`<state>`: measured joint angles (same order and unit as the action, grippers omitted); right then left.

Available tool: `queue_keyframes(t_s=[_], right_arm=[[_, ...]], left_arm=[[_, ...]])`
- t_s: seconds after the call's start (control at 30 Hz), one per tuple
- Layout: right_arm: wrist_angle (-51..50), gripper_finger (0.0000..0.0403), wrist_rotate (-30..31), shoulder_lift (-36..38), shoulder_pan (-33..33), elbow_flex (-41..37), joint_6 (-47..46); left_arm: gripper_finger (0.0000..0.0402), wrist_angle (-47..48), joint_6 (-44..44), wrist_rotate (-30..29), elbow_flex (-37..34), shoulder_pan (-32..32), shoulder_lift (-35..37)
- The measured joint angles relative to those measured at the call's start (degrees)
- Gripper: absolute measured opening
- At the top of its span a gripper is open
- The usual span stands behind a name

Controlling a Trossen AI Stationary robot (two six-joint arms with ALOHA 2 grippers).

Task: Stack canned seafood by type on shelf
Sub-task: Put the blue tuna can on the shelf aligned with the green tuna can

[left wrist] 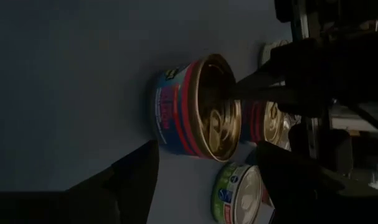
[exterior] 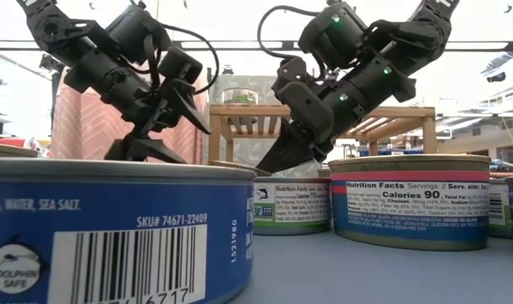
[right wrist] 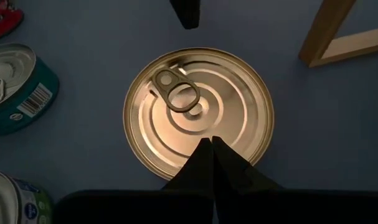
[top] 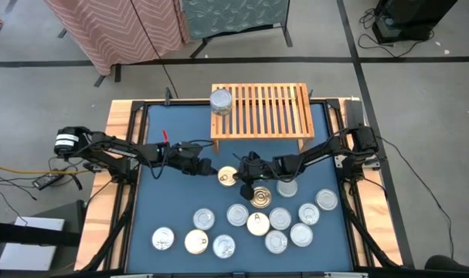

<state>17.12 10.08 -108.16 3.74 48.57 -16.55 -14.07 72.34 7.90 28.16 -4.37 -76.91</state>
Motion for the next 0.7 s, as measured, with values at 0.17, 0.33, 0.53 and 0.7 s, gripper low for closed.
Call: queue_keyframes(t_s=[0.17,0.33,0.53,0.7], right_arm=[[0.68,0.0,0.73,0.0,0.05,-0.16,0.23],[1.39,0.0,1.18,0.0,0.05,-0.87,0.3],[2.2,0.0,1.75,0.07,0.05,-1.61,0.07],[2.41,0.0,2.36,0.07,0.05,-1.69,0.4]], left_arm=[[0.0272,-3.33,2.87,-1.47,0.0,1.2,-2.08],[0.0272,-5.09,4.44,-2.39,-0.01,2.81,-5.56],[0.0272,-8.1,6.28,-3.64,-0.35,3.06,-7.06],[0.0272,-14.82,9.29,-4.2,-0.27,3.65,-10.17]])
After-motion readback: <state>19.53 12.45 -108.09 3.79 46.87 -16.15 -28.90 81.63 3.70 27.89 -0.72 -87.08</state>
